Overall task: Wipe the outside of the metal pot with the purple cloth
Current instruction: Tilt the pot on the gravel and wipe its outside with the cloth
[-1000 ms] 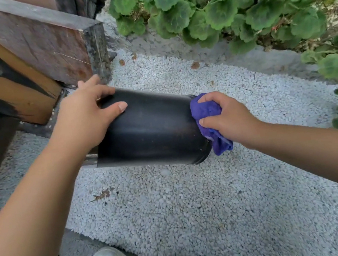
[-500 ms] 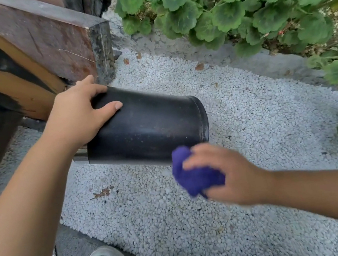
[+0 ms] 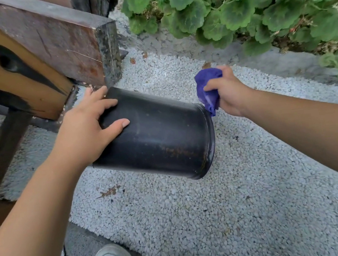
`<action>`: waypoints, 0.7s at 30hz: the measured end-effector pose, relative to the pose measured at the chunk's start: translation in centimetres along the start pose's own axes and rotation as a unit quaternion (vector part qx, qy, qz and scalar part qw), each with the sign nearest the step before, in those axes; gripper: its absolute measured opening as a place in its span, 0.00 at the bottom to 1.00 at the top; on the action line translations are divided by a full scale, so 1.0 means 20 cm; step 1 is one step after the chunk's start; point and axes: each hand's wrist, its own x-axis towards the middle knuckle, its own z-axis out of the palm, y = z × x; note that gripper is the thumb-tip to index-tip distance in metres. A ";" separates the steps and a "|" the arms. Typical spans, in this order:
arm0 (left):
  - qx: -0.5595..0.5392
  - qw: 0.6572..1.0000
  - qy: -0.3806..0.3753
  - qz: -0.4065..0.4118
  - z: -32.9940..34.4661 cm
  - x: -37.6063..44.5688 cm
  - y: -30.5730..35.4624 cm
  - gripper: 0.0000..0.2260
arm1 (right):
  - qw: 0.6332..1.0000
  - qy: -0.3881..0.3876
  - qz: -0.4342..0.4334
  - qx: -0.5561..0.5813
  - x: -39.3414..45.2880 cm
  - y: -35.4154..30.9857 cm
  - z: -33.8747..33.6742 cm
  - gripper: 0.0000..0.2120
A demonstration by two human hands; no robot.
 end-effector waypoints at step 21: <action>-0.002 0.999 0.013 -0.033 0.01 0.00 0.09 0.21 | 0.847 -0.103 -0.109 -0.510 -0.12 -0.06 -0.08 0.19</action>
